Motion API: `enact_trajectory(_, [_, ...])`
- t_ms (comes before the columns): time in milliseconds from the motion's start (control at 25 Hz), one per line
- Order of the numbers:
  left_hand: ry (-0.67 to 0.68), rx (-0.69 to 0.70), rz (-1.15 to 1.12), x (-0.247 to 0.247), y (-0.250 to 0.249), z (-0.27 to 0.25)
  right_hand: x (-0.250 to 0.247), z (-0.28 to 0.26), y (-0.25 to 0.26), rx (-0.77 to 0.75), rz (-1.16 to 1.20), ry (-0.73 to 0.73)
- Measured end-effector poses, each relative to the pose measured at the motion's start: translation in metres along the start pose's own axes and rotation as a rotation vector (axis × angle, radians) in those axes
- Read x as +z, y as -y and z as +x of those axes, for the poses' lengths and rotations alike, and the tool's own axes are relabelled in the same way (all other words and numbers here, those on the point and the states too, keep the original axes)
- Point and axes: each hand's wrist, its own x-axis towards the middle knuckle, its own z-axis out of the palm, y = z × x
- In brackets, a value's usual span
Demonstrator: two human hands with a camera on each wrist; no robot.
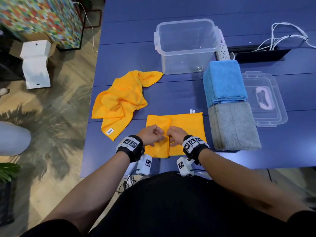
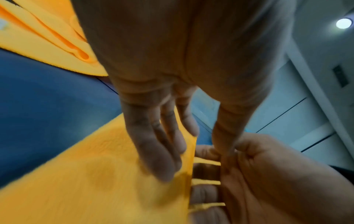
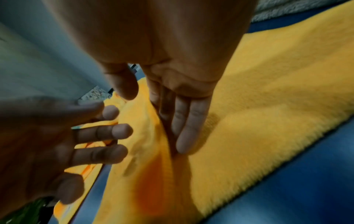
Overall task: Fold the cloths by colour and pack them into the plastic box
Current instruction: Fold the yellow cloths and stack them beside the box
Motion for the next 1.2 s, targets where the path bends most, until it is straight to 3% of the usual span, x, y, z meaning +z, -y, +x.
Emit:
enact_trajectory(160, [-0.388,0.184,0.326,-0.036,0.013,0.03,0.008,0.005,-0.009,-0.074,-0.104,-0.18])
enact_trajectory(240, [-0.364,0.251,0.521,-0.047,0.014,0.05,0.008,0.007,-0.01,-0.117,-0.183,-0.303])
enact_trajectory(360, [-0.256,0.207,0.777,-0.051,0.01,0.071,0.009,0.011,-0.009,-0.109,-0.278,-0.33])
enact_trajectory(480, [-0.251,0.134,0.861,-0.056,0.008,0.079,0.014,0.012,-0.008,-0.064,-0.259,-0.378])
enact_trajectory(600, [-0.223,0.117,0.905,-0.059,0.007,0.077,0.021,0.007,-0.004,-0.059,-0.515,-0.469])
enact_trajectory(680, [-0.199,0.099,0.751,-0.058,0.012,0.077,0.024,0.003,0.0,-0.117,-0.687,-0.466])
enact_trajectory(760, [-0.198,0.055,0.586,-0.055,0.015,0.076,0.027,0.004,-0.001,-0.145,-0.744,-0.322])
enact_trajectory(840, [-0.19,0.025,0.63,-0.052,0.015,0.073,0.028,0.001,-0.005,-0.147,-0.802,-0.226])
enact_trajectory(920, [-0.204,-0.004,0.581,-0.054,0.015,0.071,0.029,-0.003,-0.004,-0.221,-0.866,-0.279])
enact_trajectory(1000, [-0.239,-0.099,0.307,-0.057,0.019,0.069,0.034,-0.009,0.005,-0.27,-0.863,-0.263])
enact_trajectory(1080, [-0.247,-0.202,-0.084,-0.059,0.023,0.062,0.045,-0.012,0.011,-0.207,-0.851,-0.118])
enact_trajectory(1200, [-0.247,-0.19,-0.399,-0.059,0.018,0.044,0.061,-0.012,0.01,-0.153,-0.96,-0.034])
